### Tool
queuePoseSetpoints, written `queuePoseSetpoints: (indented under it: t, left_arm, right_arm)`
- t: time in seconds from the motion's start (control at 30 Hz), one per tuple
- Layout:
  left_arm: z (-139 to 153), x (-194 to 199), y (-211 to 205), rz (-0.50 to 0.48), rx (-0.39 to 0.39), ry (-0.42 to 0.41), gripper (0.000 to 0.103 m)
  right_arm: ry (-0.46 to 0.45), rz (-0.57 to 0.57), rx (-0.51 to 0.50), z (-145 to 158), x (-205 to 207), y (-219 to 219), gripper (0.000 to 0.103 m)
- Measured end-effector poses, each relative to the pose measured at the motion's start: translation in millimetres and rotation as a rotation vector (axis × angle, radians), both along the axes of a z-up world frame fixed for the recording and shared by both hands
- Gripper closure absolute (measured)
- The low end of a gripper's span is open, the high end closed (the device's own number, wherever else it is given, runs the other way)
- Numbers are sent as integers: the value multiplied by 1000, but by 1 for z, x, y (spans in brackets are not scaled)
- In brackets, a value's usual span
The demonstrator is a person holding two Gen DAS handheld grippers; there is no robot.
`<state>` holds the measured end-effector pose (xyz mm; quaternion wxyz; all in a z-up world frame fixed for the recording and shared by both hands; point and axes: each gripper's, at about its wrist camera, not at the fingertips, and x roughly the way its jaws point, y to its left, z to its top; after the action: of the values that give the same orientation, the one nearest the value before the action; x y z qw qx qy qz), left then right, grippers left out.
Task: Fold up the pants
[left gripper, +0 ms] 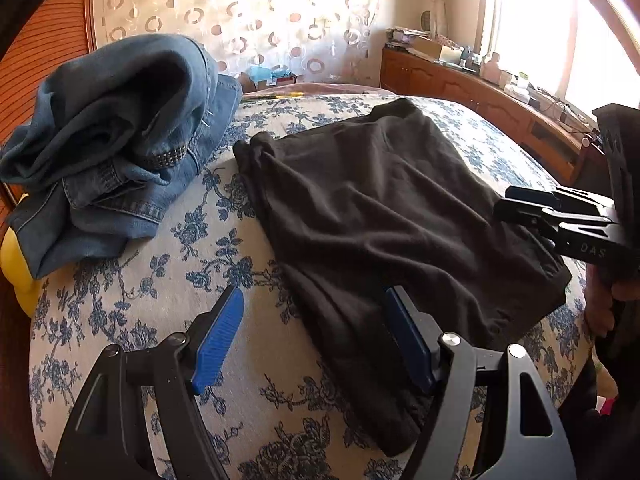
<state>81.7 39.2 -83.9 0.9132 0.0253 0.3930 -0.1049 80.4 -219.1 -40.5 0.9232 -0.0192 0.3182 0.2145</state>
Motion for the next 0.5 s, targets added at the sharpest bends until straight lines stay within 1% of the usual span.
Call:
queuePoseSetpoints:
  t: [0.1, 0.13, 0.17, 0.23, 0.3, 0.33, 0.5]
  left_arm:
    - [0, -3, 0, 2, -3, 2, 29]
    - [0, -5, 1, 4, -3, 2, 29]
    - [0, -6, 1, 4, -2, 1, 29]
    - [1, -9, 2, 3, -3, -3, 29]
    - [2, -12, 2, 4, -6, -4, 29]
    - [2, -14, 2, 4, -7, -5, 29]
    - [0, -22, 3, 4, -19, -2, 29]
  right_arm:
    - [4, -10, -4, 1, -1, -1, 56]
    - [13, -19, -12, 1, -1, -1, 54]
    - [19, -19, -16, 2, -3, -1, 50]
    - [6, -8, -20, 5, -11, -1, 38]
    - [-10, -11, -22, 9, -21, -1, 32]
    - [-15, -4, -15, 11, -25, -2, 30]
    - [-15, 17, -6, 16, -44, -8, 30]
